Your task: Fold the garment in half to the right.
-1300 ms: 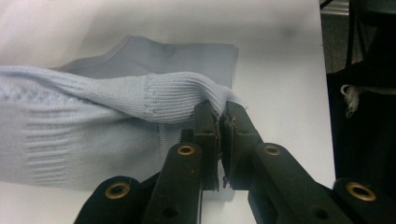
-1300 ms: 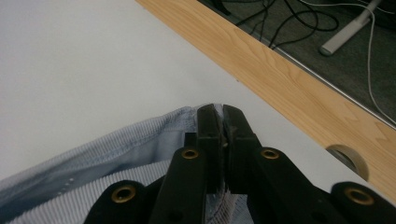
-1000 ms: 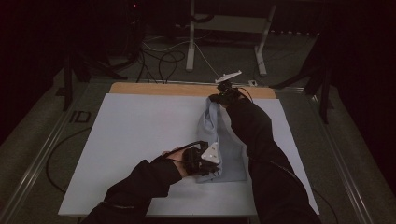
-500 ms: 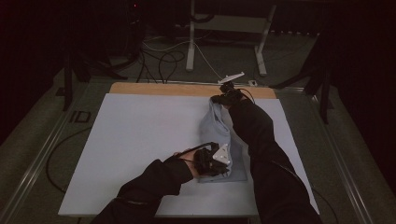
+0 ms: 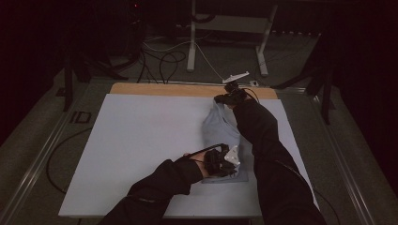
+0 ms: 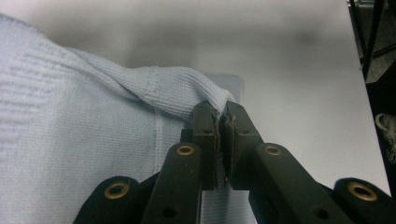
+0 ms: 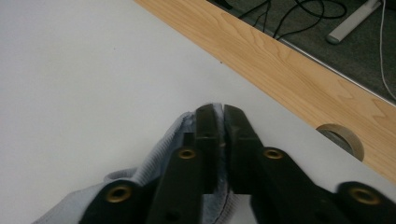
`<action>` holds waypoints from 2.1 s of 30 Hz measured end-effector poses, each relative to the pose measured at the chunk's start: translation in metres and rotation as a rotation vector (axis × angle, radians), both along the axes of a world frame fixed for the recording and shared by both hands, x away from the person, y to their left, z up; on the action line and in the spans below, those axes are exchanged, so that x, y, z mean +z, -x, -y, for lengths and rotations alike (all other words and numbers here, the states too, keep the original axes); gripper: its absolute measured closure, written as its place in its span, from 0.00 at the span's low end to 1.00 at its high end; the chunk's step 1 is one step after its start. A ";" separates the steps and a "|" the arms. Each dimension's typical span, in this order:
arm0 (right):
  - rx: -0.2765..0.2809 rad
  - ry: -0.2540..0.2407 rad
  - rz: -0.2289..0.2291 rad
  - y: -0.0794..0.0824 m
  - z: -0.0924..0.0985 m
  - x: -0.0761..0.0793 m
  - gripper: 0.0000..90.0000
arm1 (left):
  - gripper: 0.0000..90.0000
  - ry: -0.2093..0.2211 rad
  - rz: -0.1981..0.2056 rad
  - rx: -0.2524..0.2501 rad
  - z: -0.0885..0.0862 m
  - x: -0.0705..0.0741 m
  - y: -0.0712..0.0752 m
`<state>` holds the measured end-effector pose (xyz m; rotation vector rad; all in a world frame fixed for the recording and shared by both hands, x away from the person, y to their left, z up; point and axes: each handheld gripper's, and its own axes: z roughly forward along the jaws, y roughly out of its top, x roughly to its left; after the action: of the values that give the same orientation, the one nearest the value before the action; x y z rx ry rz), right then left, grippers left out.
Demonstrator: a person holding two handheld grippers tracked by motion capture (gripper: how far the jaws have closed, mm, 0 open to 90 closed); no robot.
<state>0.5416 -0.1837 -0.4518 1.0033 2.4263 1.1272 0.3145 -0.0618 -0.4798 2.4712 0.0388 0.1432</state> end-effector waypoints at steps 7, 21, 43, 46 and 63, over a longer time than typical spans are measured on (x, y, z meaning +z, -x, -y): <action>-0.040 -0.047 0.000 0.001 0.012 0.003 0.21 | 0.94 -0.028 -0.028 -0.020 0.013 -0.007 0.001; 0.006 -0.091 -0.024 0.009 0.018 0.004 0.11 | 0.60 0.001 -0.067 -0.024 0.008 0.002 0.001; 0.022 -0.061 0.004 0.031 0.015 0.007 0.11 | 0.31 0.021 -0.059 0.043 -0.037 0.030 0.003; 0.041 -0.064 0.007 0.036 0.016 0.006 0.11 | 0.23 0.047 -0.075 0.072 -0.049 0.034 0.003; 0.013 -0.045 -0.004 0.049 0.024 -0.002 0.11 | 0.00 0.109 -0.097 0.179 -0.128 0.025 0.016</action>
<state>0.4924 -0.2073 -0.4535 1.0051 2.4242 1.1905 0.2989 0.0666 -0.4553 2.3617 0.3017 0.0953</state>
